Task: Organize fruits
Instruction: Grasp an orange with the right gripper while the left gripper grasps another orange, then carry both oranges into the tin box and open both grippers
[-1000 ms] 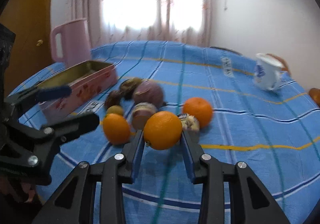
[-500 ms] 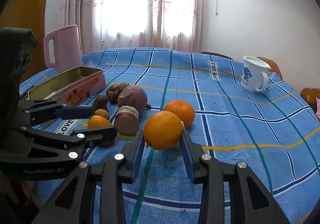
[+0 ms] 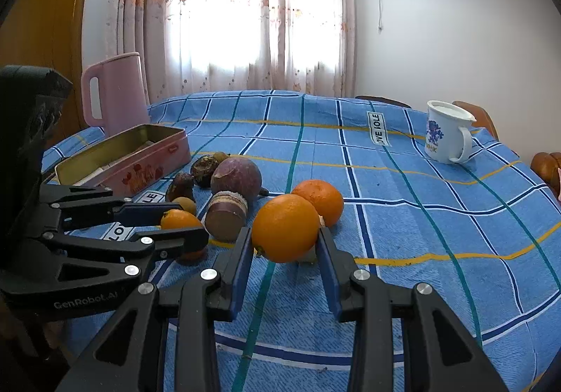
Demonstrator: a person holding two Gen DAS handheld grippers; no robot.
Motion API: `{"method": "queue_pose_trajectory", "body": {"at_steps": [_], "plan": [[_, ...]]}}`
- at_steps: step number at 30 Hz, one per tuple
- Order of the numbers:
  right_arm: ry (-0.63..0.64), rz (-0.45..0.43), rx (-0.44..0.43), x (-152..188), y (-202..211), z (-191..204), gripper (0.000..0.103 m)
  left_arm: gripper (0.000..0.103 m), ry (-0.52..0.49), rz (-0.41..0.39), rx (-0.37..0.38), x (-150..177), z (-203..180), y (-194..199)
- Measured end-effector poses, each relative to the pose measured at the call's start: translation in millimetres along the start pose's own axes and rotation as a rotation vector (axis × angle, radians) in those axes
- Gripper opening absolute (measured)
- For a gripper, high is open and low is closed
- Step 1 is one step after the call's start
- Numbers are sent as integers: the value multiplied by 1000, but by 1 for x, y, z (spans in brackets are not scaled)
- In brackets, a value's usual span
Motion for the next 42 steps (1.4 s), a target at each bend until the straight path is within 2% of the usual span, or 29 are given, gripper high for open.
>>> {"method": "queue_pose_trajectory", "body": {"at_steps": [10,28,42], "plan": [[13,-45,-2,-3,6,2,38,35,-3,-100,-19,-6,1,17],[49,-138,7,-8,20,8,38,35,25,-221,-44,-14,7,38],[77,-158,24,-15,24,13,38,35,22,-281,-141,-20,22,56]]}}
Point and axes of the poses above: each gripper's, at about its wrist camera, not at the fingertips, and y roughly against the way its jaws point, z to its left, x to its underside, the point moved 9 cm from there along -y, roughly the way its jaws point, and after that the axes turned 1 degree about -z, right-handed, at the moved point
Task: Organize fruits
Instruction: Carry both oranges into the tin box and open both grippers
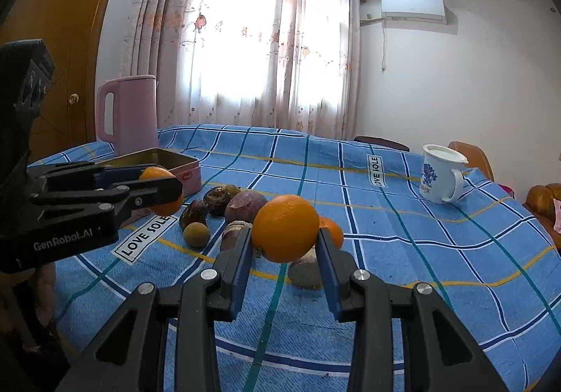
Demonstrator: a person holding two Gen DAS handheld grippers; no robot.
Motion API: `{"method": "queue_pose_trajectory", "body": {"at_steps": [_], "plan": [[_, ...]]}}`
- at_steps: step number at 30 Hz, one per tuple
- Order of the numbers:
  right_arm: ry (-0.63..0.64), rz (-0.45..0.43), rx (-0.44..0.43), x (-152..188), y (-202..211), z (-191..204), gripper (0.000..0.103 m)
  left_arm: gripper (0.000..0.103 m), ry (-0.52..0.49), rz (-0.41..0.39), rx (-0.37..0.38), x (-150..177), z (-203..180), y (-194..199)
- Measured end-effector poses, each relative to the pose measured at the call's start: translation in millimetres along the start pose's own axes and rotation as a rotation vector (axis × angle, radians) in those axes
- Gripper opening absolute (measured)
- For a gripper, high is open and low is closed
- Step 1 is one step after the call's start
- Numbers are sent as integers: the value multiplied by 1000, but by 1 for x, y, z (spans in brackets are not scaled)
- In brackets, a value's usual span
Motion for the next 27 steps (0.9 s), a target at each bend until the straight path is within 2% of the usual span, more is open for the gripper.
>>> {"method": "queue_pose_trajectory", "body": {"at_steps": [5,10,18,21,24,27], "plan": [[14,-7,-10,-10,0,5,38,35,11,-5,-23,-3,11,4],[42,-12,-72,-34,-10,22,38,35,36,-8,-53,-9,33,9],[103,-10,-213,-79,-37,74,38,35,110,16,-150,-14,106,15],[115,14,-269,-87,-54,96,38,35,135,27,-184,-15,135,15],[127,51,-313,-91,-75,121,38,35,182,67,-167,-12,159,10],[140,93,-347,-87,-94,143,38,35,173,94,-199,-9,175,3]]}}
Point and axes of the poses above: each gripper's, at about its wrist camera, not at the fingertips, and y roughly against the way its jaws point, z to its left, x to its underside, the point moved 9 cm from there along -y, roughly the way its jaws point, and after that the axes turned 1 degree about -z, right-handed, at the moved point
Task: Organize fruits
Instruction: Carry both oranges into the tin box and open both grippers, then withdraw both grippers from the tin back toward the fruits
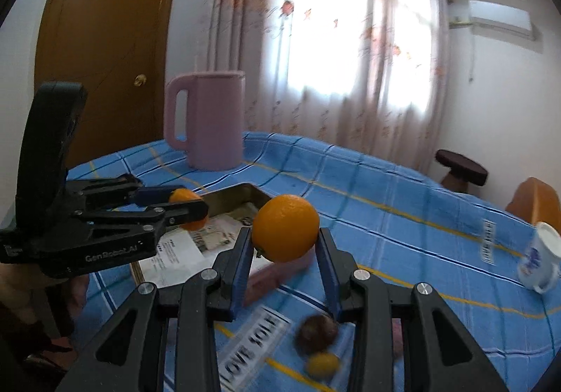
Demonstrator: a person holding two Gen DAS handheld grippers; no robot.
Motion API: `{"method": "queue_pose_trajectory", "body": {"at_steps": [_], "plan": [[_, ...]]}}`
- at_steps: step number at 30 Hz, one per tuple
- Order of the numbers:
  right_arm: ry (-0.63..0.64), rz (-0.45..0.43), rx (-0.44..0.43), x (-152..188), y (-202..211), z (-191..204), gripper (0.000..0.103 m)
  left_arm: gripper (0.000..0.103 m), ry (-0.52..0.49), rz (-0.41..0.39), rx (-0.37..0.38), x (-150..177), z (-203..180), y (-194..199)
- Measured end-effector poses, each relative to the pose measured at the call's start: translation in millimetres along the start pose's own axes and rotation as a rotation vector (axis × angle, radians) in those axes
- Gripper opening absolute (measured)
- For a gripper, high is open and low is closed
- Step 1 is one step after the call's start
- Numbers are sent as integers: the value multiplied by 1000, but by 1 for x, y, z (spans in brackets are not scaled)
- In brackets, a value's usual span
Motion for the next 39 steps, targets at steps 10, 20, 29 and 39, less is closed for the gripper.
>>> {"method": "queue_pose_trajectory", "body": {"at_steps": [10,20,29,39], "plan": [[-22,142,-70,21,-66,31,38,35,1,73,-53,8,32,-25],[-2,198,-93,28,-72,44,40,38,-17,77,-95,8,36,-28],[-47,108,8,35,-1,-5,41,72,-14,-28,-51,-5,6,9],[-246,116,290,94,88,-127,44,72,-114,-23,126,12,-98,21]]}}
Point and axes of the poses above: each gripper's, at about its wrist camera, not at the fingertips, and y roughly against the way its jaws point, z to its left, x to its underside, the point moved 9 cm from there along -y, roughly the way its jaws point, and after that the axes turned 1 degree about -z, right-handed, at the moved point
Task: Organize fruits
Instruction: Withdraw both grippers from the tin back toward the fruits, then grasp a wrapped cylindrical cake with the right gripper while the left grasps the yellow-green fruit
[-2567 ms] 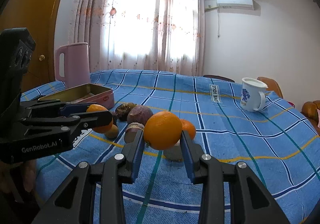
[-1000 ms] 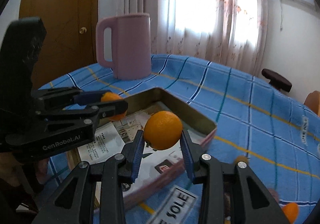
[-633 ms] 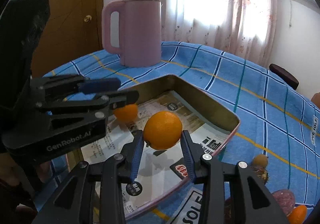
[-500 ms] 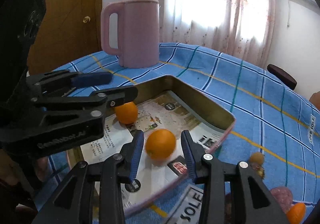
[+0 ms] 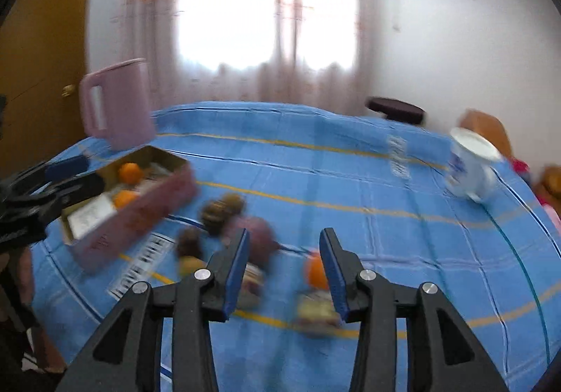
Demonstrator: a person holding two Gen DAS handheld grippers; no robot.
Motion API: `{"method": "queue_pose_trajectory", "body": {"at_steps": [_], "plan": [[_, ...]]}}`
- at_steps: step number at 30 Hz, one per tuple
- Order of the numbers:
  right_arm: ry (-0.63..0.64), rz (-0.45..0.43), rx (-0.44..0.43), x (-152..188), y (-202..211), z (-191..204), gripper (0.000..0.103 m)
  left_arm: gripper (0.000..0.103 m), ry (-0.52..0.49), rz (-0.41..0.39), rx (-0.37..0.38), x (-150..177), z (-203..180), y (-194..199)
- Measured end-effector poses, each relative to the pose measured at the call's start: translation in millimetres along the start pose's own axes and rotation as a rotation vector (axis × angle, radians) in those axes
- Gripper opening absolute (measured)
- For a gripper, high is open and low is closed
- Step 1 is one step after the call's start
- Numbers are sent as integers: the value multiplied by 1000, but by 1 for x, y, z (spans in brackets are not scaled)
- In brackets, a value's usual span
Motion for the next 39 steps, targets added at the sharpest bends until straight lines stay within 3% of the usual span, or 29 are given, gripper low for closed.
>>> {"method": "queue_pose_trajectory", "body": {"at_steps": [7,8,12,17,23,27,29,30,32,36,39], "plan": [[-43,96,-27,28,-17,-11,44,71,-75,108,53,19,-47,-32],[-50,97,-34,28,-17,-12,44,69,-80,122,55,21,-50,-36],[-59,119,-43,33,-19,-14,44,45,-80,172,92,29,-60,-44],[-51,174,-66,44,-26,-11,44,42,-63,250,142,43,-69,-54],[-52,207,-84,48,-33,-10,43,40,-65,282,166,49,-77,-59],[-70,206,-89,49,-32,-12,36,39,-52,288,167,47,-76,-61],[-68,193,-89,47,-30,-12,36,36,-66,288,148,48,-78,-61],[-67,185,-85,46,-29,-12,36,28,-67,290,147,49,-77,-61],[-67,166,-83,44,-26,-13,35,22,-60,289,152,51,-76,-60],[-58,156,-82,43,-24,-11,36,24,-52,292,144,51,-73,-61],[-43,150,-76,42,-23,-9,36,36,-44,321,144,54,-75,-66]]}}
Point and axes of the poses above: each gripper's, at about its wrist camera, not at the fingertips, and y roughly against the way its jaws point, z to its left, x to its underside, the point moved 9 cm from there along -y, roughly the way its jaws point, and after that the axes turned 1 degree about -z, right-handed, at the moved point
